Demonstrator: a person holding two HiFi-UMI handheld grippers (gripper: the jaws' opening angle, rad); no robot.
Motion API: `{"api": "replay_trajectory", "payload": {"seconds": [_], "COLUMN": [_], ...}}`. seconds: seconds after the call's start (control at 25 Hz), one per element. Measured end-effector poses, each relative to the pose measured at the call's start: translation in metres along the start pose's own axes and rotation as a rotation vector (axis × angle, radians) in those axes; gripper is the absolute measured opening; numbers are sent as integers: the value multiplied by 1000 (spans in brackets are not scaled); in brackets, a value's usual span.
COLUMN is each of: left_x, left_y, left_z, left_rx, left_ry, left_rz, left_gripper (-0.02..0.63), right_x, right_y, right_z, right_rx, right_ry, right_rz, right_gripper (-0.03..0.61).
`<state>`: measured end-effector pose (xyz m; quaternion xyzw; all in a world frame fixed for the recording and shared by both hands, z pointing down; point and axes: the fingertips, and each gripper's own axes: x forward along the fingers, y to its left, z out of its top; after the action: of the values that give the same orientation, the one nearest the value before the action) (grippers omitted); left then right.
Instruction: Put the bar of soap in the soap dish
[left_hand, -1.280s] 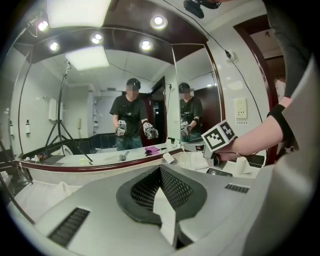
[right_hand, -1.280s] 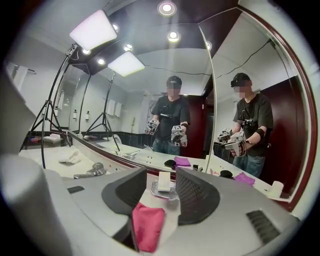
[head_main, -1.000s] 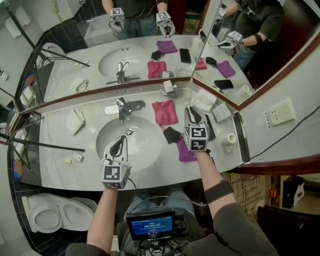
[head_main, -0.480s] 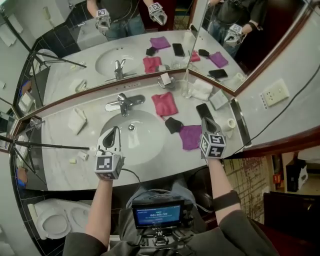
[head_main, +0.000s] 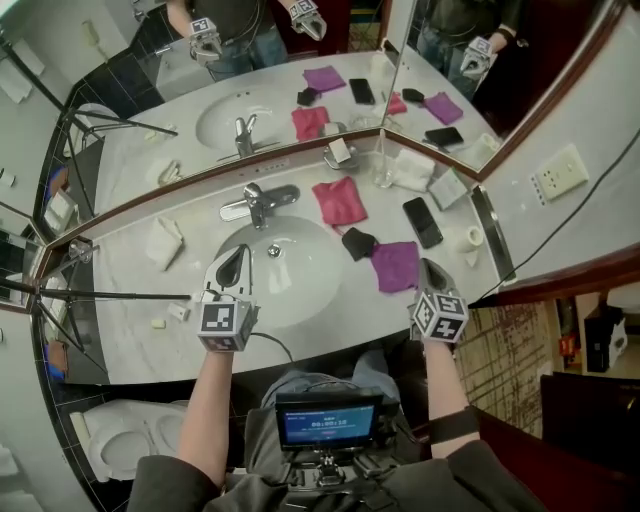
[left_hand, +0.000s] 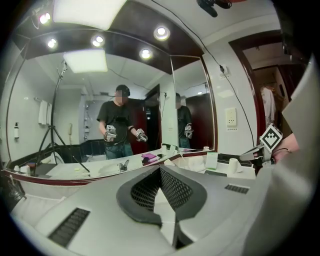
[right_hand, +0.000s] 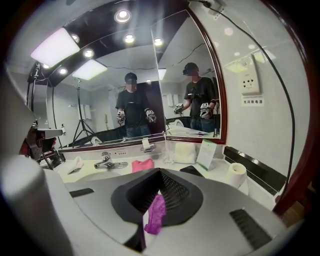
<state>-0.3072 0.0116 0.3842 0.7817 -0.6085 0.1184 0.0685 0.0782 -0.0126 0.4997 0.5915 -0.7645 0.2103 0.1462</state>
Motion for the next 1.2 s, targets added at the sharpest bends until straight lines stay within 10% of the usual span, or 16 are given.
{"api": "replay_trajectory", "payload": {"seconds": [1.2], "left_x": [60], "left_y": [-55], "left_z": [-6], "left_rx": [-74], "left_ry": [98], "left_rz": [-87], "left_gripper": [2], "right_x": [-12], "right_y": [-21], "right_z": [-27], "right_rx": [50], "right_ry": [18], "right_rz": [0], "right_gripper": [18]}}
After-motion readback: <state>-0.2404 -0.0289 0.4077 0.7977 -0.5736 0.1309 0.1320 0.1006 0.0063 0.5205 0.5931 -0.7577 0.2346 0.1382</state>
